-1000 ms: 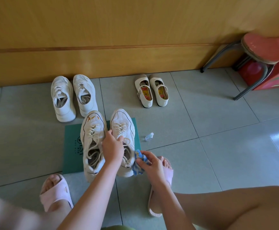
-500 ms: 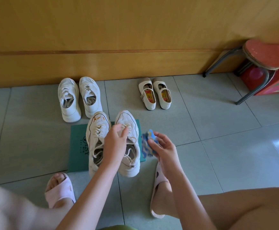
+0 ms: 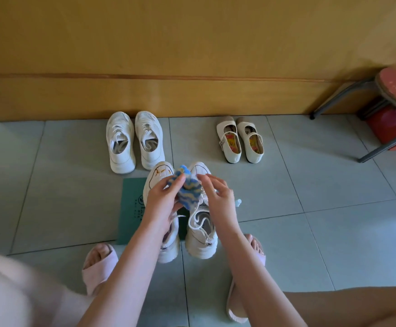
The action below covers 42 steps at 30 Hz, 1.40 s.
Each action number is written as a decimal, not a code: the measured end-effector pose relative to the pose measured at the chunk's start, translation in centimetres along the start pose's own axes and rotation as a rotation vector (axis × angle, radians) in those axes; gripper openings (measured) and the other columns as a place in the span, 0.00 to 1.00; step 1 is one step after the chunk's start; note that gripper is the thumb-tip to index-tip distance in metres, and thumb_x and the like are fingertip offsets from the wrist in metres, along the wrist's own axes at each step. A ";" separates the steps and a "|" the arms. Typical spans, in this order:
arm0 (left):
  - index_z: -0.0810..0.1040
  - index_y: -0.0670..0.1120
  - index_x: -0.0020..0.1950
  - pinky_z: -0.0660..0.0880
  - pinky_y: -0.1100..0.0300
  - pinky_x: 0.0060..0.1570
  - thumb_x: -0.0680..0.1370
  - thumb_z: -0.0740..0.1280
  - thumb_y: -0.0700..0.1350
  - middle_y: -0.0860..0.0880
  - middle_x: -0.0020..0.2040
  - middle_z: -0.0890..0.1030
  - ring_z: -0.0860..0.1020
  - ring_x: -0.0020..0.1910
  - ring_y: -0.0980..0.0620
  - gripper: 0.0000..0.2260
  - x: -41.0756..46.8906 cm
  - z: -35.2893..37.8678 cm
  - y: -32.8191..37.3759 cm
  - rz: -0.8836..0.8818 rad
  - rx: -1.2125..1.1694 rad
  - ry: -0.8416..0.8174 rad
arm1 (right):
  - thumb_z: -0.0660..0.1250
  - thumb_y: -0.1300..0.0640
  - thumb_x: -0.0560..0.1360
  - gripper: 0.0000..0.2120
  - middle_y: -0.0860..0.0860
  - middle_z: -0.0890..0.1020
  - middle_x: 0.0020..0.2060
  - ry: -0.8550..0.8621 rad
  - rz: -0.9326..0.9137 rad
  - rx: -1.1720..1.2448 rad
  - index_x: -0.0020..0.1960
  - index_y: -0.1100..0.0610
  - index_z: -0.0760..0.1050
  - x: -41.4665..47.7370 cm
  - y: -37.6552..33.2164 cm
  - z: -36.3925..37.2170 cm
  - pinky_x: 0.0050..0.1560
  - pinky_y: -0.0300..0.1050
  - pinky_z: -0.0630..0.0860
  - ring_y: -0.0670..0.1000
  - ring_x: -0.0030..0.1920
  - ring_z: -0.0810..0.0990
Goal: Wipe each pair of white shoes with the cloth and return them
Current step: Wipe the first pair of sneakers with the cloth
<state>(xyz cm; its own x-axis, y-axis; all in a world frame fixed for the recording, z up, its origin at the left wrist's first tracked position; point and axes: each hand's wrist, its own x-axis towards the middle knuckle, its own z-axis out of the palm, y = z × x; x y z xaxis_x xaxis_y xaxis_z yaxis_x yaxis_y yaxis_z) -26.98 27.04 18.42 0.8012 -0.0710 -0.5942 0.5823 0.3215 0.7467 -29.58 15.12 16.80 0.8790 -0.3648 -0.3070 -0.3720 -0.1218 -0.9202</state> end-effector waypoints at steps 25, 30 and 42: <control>0.79 0.42 0.45 0.69 0.63 0.35 0.70 0.74 0.46 0.51 0.41 0.80 0.76 0.40 0.54 0.10 12.4 4.4 -0.8 0.451 0.620 0.221 | 0.70 0.51 0.72 0.27 0.44 0.76 0.58 -0.094 0.140 -0.343 0.68 0.38 0.66 1.0 4.7 -3.8 0.44 0.32 0.73 0.47 0.54 0.77; 0.77 0.45 0.37 0.68 0.59 0.30 0.69 0.75 0.49 0.53 0.34 0.78 0.74 0.34 0.53 0.10 12.2 5.2 -3.5 0.491 0.729 0.190 | 0.71 0.52 0.72 0.27 0.47 0.79 0.59 -0.096 0.121 -0.305 0.67 0.37 0.67 1.2 5.5 -4.5 0.54 0.40 0.75 0.46 0.52 0.78; 0.72 0.47 0.35 0.60 0.58 0.29 0.75 0.68 0.54 0.51 0.29 0.72 0.68 0.30 0.50 0.14 6.9 4.0 -7.0 0.439 0.743 0.336 | 0.72 0.55 0.71 0.28 0.44 0.81 0.56 -0.099 0.110 -0.231 0.67 0.40 0.69 1.4 6.0 -5.1 0.53 0.39 0.78 0.42 0.53 0.80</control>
<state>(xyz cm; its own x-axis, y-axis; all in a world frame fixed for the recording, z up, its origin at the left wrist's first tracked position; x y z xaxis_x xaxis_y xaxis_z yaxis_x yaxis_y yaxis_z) -24.99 20.56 10.33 0.9563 0.2293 -0.1816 0.2684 -0.4412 0.8563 -32.12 9.20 12.08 0.8500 -0.2973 -0.4348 -0.5153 -0.2980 -0.8035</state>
